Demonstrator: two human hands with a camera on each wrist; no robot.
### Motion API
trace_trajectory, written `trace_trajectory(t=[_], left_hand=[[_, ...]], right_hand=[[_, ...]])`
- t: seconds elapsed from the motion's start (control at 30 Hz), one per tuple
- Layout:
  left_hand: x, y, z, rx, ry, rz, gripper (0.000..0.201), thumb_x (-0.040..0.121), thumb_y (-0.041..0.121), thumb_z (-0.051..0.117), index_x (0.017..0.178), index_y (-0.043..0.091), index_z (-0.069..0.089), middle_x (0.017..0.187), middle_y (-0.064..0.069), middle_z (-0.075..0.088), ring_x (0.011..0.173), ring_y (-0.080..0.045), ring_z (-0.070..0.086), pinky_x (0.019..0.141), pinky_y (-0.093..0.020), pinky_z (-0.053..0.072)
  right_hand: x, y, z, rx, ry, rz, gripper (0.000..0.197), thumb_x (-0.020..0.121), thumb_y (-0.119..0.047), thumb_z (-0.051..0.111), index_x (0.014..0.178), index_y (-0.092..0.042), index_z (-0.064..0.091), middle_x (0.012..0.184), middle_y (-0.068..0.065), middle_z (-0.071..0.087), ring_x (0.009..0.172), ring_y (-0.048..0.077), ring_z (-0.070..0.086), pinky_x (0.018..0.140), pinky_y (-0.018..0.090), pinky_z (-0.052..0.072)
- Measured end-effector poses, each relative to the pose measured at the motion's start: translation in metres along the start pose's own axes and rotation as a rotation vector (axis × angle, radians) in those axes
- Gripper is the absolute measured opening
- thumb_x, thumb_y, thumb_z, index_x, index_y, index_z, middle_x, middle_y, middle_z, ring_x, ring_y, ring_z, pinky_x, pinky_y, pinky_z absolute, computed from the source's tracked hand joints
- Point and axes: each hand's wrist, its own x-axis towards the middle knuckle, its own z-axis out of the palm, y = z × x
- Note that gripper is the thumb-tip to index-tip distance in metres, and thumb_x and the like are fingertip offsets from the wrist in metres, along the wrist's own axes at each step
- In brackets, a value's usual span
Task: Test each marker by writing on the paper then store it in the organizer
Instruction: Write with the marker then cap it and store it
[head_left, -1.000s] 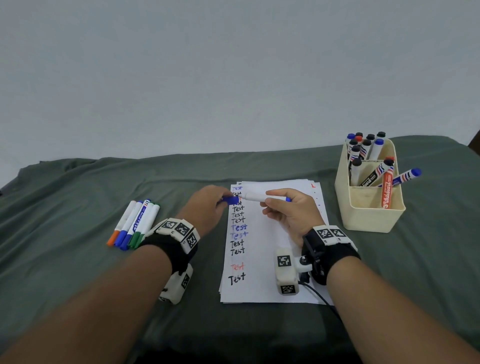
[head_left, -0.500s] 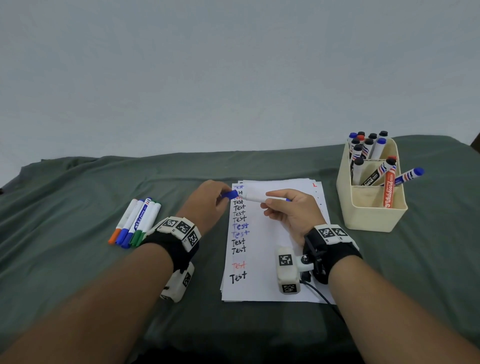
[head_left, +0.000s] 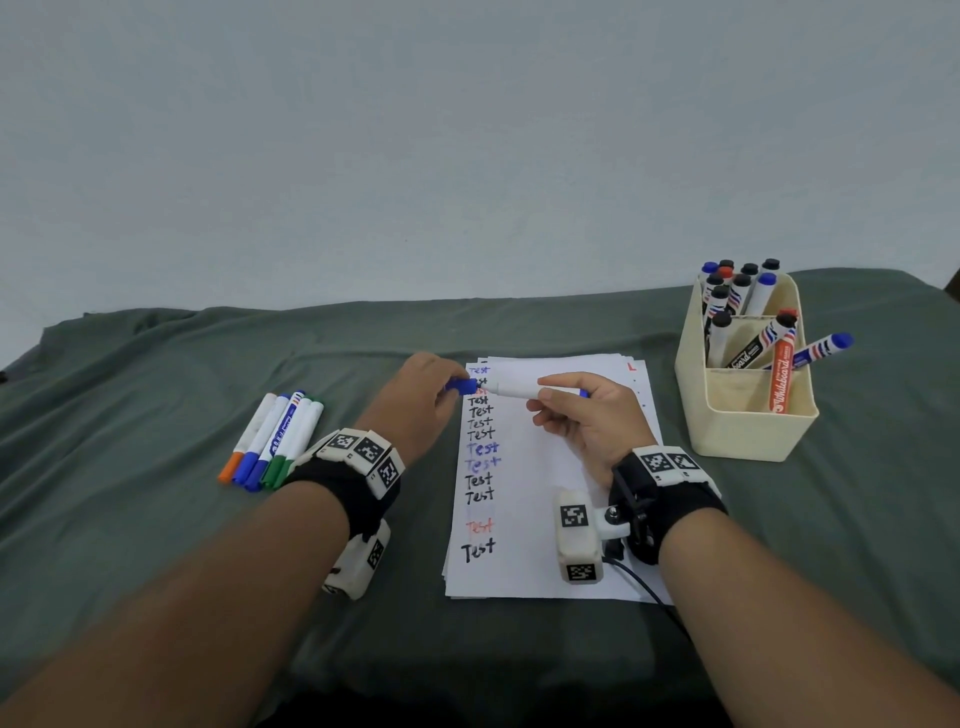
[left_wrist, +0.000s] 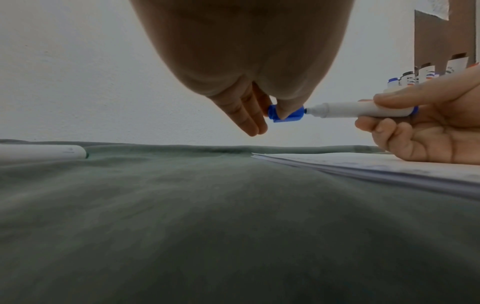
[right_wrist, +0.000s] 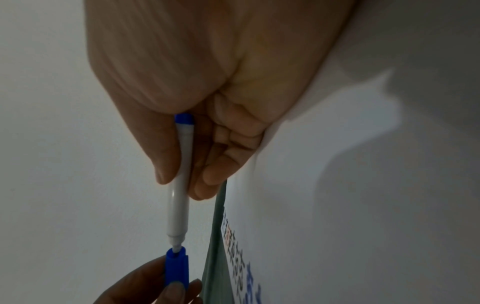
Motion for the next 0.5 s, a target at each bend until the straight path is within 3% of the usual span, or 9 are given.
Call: trace_trajectory(t=[0.17,0.27,0.33,0.5], left_hand=[[-0.0009,0.0041,0.0008,-0.019,-0.035,0.034,0.022,0.096,0.015,0.055,0.114,0.021,0.064,0.103,0.009,0.056,0.087,-0.004,0.046,0.079,-0.019,0.038],[-0.0012,0.0046,0.0017,-0.060,-0.123,-0.071,0.018,0.098,0.021,0.051,0.110,0.031,0.059,0.089,0.011,0.064,0.069,-0.005,0.054,0.064,-0.022,0.041],[-0.0010,0.0043,0.0043,-0.081,-0.179,-0.107,0.015,0.098,0.022,0.050,0.104,0.037,0.053,0.084,0.011,0.064,0.070,-0.003,0.055,0.062,-0.022,0.037],[0.0000,0.0040,0.0078,-0.071,-0.150,-0.104,0.016,0.098,0.019,0.050,0.100,0.035,0.050,0.078,0.013,0.056,0.070,-0.005,0.052,0.061,-0.021,0.034]], right_hand=[[-0.0025,-0.0018,0.0011,-0.020,-0.036,0.007,0.012,0.084,-0.003,0.077,0.092,-0.012,0.080,0.091,0.027,0.075,0.071,0.027,0.071,0.064,0.026,0.056],[-0.0033,-0.0028,0.0023,-0.053,-0.044,0.014,0.012,0.085,-0.001,0.077,0.091,-0.011,0.080,0.091,0.027,0.075,0.072,0.028,0.072,0.065,0.025,0.057],[-0.0041,-0.0028,0.0038,-0.080,-0.045,0.011,0.013,0.085,-0.001,0.077,0.091,-0.012,0.080,0.091,0.026,0.075,0.071,0.027,0.072,0.065,0.025,0.057],[-0.0058,-0.0046,0.0046,-0.203,-0.036,-0.012,0.013,0.089,-0.008,0.076,0.100,-0.015,0.077,0.089,0.016,0.078,0.073,0.022,0.073,0.068,0.024,0.056]])
